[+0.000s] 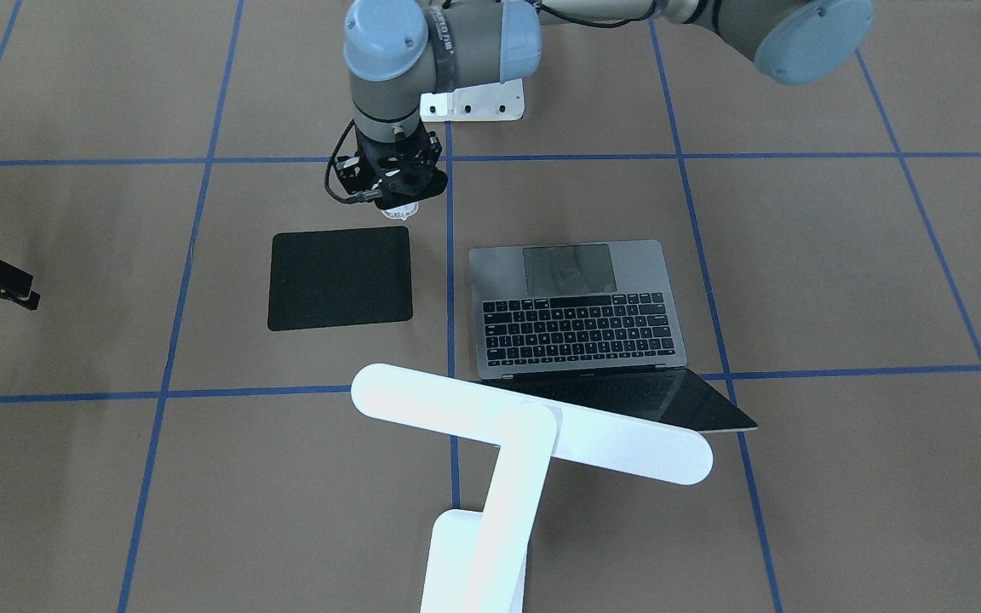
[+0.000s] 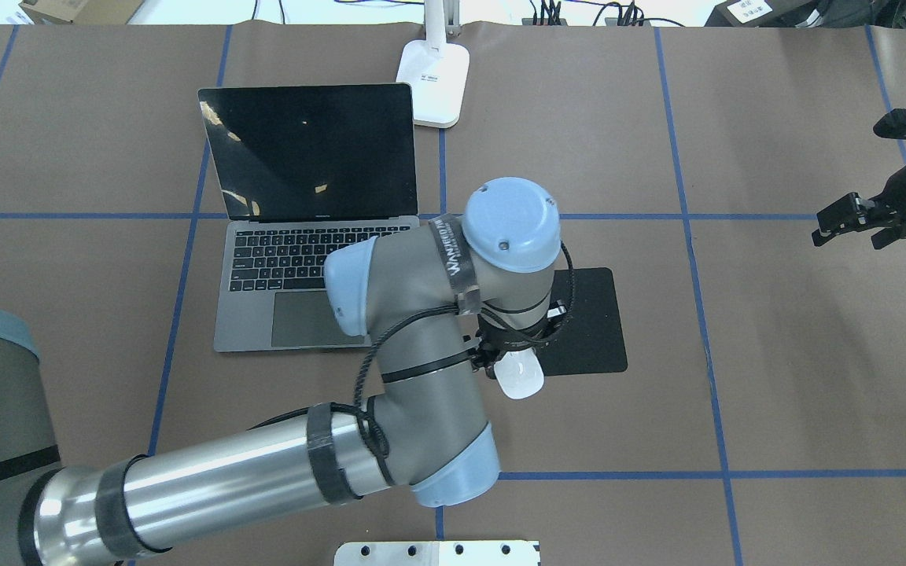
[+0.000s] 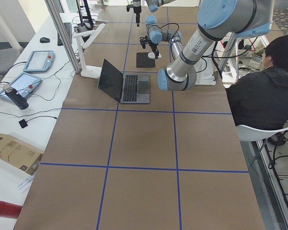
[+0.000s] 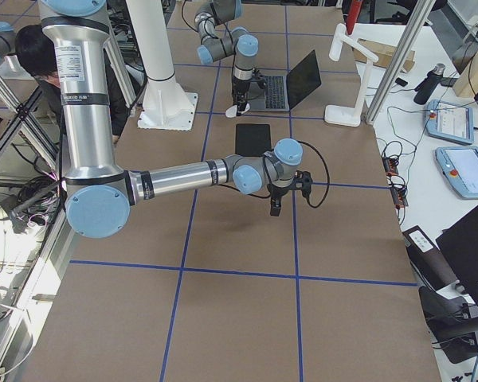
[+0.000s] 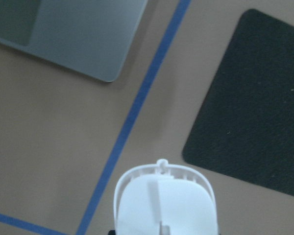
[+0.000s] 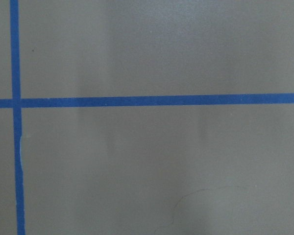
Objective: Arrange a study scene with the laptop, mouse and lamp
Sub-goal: 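Carry the white mouse with the left gripper over the black mouse pad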
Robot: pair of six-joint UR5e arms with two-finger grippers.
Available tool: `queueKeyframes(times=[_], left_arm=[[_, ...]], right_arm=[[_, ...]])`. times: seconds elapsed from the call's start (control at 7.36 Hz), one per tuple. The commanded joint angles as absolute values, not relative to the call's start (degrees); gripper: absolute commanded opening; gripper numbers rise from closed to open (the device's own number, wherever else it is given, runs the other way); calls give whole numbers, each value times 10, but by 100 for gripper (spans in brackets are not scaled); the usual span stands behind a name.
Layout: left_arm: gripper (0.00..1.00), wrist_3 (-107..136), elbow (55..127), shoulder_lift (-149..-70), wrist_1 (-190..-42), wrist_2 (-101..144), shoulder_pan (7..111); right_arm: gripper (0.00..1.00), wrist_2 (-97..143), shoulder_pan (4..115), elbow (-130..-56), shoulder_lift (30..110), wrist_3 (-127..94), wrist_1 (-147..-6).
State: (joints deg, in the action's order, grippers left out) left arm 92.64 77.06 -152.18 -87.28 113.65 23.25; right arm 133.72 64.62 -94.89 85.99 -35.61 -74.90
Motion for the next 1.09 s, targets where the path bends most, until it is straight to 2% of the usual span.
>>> queueKeyframes(times=[0.0,0.41,0.95], left_arm=[[30,845,652,-1598,-895,1101,232],[30,828,576,-1604,-961,1069,231],[30,740,560,-1612,-975,1049,228]], right_arm=[[99,1336,646,-949,861,-357,-748],[99,1338,646,-949,860,-357,-749],[99,1340,646,-949,860,-358,-750]])
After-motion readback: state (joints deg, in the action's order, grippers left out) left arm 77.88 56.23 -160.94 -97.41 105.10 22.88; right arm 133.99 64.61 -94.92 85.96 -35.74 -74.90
